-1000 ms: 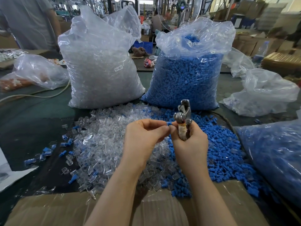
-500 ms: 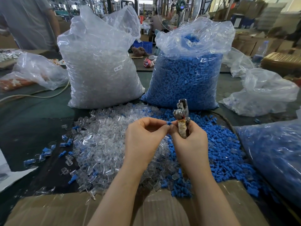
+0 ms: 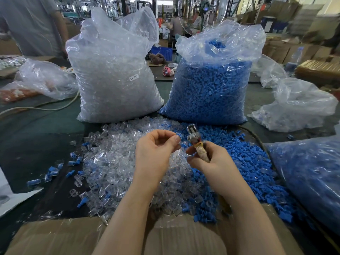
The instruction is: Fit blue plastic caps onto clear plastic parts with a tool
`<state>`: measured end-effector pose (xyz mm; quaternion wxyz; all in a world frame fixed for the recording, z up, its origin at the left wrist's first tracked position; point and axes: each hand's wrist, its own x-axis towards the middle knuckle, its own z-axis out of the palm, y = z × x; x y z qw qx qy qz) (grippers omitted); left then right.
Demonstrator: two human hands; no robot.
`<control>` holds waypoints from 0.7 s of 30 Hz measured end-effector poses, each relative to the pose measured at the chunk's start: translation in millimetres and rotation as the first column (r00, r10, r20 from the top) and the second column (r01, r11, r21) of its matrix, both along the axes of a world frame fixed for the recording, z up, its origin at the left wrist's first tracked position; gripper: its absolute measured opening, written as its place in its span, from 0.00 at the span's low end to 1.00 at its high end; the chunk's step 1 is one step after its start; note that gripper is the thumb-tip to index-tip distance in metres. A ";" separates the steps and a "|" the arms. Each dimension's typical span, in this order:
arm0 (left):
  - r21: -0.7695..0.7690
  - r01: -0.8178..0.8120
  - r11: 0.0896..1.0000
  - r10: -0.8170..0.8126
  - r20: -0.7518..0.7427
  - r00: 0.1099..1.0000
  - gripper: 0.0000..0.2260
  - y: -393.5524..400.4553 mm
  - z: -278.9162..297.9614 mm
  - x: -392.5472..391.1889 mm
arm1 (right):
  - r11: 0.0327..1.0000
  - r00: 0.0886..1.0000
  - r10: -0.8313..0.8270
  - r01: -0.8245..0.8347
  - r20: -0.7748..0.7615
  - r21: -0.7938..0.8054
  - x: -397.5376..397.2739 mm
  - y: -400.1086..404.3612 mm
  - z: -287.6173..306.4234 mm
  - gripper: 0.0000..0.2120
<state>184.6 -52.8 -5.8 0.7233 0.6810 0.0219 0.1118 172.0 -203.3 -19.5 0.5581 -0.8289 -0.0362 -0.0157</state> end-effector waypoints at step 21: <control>0.025 0.123 0.992 -0.124 0.030 0.992 0.03 11.6 1.1 2.3 | 0.985 0.992 0.127 -0.126 0.001 -0.114 -0.9 2.5 -1.8 0.04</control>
